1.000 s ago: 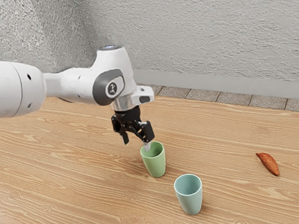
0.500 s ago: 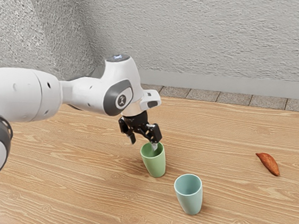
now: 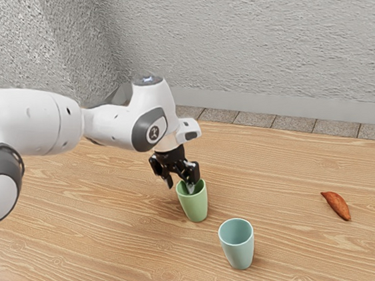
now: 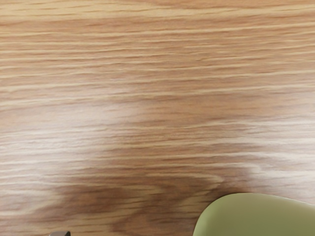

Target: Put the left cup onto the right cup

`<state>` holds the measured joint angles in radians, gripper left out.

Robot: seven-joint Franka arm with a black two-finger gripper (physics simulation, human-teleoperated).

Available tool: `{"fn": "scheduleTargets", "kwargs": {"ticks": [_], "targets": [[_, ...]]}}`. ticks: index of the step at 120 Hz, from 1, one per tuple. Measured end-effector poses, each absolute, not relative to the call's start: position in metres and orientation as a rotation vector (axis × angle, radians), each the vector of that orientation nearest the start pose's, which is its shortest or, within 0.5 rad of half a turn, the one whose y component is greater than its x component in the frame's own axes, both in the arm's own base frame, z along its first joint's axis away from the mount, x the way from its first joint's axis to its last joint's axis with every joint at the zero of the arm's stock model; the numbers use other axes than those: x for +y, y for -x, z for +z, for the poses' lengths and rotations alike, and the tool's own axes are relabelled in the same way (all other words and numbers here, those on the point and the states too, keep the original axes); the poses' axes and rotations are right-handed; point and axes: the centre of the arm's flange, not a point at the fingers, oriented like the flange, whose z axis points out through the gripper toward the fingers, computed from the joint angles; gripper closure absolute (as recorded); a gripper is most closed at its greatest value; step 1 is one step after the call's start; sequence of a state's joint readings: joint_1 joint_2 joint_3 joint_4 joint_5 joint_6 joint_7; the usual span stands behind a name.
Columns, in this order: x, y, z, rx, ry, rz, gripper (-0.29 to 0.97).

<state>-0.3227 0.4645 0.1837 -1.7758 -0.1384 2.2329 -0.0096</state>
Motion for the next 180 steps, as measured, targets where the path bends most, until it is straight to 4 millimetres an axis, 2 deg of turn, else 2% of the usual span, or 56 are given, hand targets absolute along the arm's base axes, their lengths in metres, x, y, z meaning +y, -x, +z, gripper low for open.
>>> {"fn": "scheduleTargets", "kwargs": {"ticks": [18, 37, 49, 75, 93, 100, 108, 114, 121, 135, 145, 154, 163, 180], "targets": [[-0.105, -0.649, 0.292, 0.078, 3.173, -0.007, 0.30], [-0.105, -0.650, 0.291, 0.064, 3.176, -0.018, 0.55], [-0.105, -0.650, 0.291, 0.059, 3.176, -0.024, 0.65], [-0.105, -0.653, 0.298, 0.054, 3.177, -0.047, 0.74], [-0.106, -0.653, 0.304, 0.054, 3.174, -0.057, 0.77], [-0.107, -0.653, 0.311, 0.055, 3.175, -0.069, 0.77], [-0.110, -0.651, 0.341, 0.062, 3.186, -0.119, 0.78], [-0.118, -0.643, 0.369, 0.082, 3.199, -0.154, 0.78], [-0.137, -0.624, 0.393, 0.126, 3.217, -0.166, 0.78], [-0.201, -0.575, 0.422, 0.280, 3.242, -0.172, 0.78], [-0.238, -0.553, 0.427, 0.354, 3.249, -0.175, 0.78], [-0.258, -0.544, 0.428, 0.375, 3.255, -0.173, 0.78], [-0.265, -0.539, 0.426, 0.361, 3.259, -0.165, 0.78], [-0.265, -0.539, 0.418, 0.302, 3.266, -0.148, 0.78]]}}
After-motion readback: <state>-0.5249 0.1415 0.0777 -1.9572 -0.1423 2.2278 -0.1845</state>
